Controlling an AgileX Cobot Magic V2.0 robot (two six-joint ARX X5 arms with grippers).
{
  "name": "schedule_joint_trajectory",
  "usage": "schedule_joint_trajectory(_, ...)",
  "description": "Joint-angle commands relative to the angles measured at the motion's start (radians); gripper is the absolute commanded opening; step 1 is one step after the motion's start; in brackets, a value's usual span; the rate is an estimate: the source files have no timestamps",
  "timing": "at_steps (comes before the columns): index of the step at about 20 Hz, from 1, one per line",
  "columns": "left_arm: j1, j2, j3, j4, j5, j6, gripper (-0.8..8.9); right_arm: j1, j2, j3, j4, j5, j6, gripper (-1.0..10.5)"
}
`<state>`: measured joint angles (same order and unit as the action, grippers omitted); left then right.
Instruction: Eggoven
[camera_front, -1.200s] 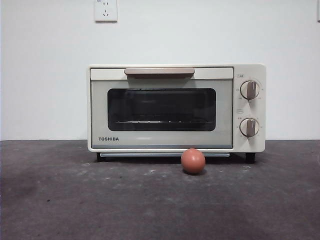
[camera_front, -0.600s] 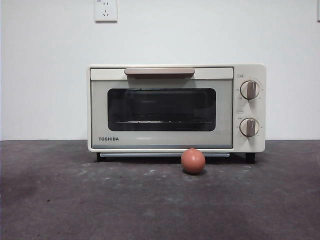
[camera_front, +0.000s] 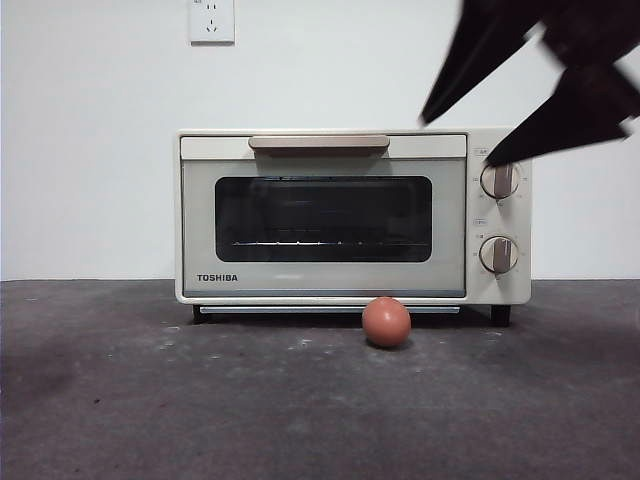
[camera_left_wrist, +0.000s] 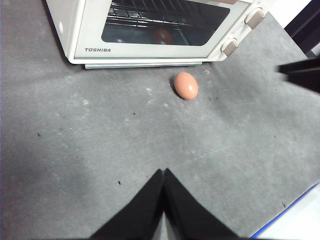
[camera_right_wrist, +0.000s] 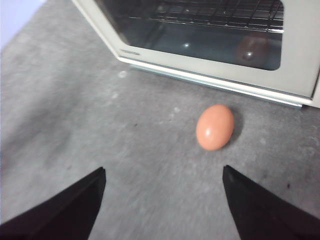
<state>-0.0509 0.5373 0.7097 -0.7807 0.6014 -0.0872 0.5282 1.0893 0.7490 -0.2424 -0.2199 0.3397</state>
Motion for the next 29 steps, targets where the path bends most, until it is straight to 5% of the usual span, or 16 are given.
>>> schedule_joint_trajectory(1, -0.003, 0.005, 0.017, 0.011, 0.003, 0.019, 0.07, 0.046, 0.111, 0.038, 0.065, 0.067, 0.041, 3.8)
schedule_joint_trajectory(9, -0.003, 0.005, 0.017, 0.010, 0.003, 0.018, 0.07, 0.092, 0.465, 0.200, 0.089, 0.252, 0.037, 3.7)
schedule_joint_trajectory(29, -0.003, 0.005, 0.017, 0.010, 0.003, 0.018, 0.07, 0.090, 0.716, 0.220, 0.318, 0.354, 0.042, 3.7)
